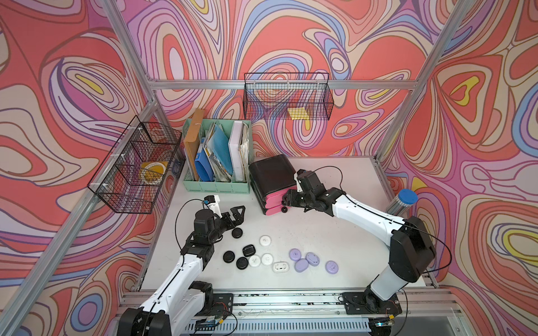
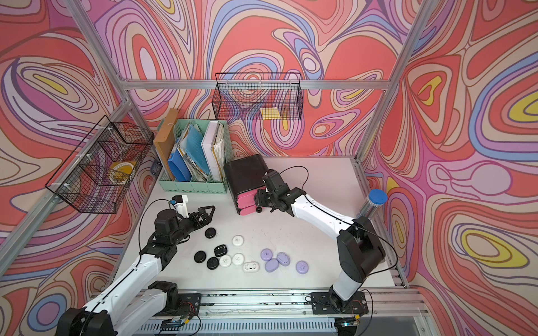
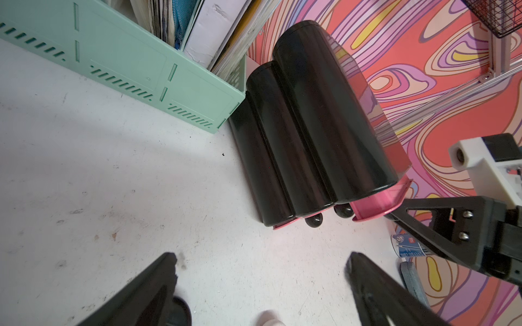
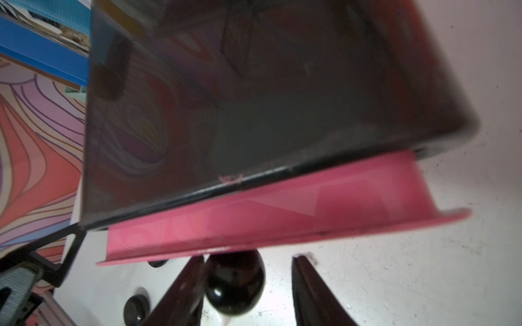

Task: Put the bluetooth earphones in the drawer according to color
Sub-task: Open the drawer in the storage box.

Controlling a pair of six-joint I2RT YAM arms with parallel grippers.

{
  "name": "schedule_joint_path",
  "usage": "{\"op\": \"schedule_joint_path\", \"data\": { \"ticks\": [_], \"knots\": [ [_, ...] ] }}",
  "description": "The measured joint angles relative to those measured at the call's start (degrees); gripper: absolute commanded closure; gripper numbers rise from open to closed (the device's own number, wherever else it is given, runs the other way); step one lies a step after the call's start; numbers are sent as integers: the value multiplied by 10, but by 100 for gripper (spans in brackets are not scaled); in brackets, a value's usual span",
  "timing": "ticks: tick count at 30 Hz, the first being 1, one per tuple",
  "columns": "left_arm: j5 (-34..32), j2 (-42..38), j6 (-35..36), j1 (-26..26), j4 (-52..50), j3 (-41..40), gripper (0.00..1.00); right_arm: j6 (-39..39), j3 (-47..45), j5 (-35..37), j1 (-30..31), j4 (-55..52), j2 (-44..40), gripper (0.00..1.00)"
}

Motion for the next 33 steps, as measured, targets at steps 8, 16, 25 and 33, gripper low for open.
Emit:
{"op": "schedule_joint_path", "data": {
  "ticks": [8, 16, 25, 33],
  "knots": [
    [0, 0, 0, 0, 0, 0, 1, -34, 22, 2, 0, -5, 21, 55],
    [0, 0, 0, 0, 0, 0, 1, -43, 39, 9, 0, -16, 27, 59],
    [1, 4, 0, 0, 0, 0, 1, -60, 66, 16, 1, -38, 39, 67],
    [4, 4, 0, 0, 1, 0, 1, -66, 65, 15, 1, -37, 40, 76]
  ]
}}
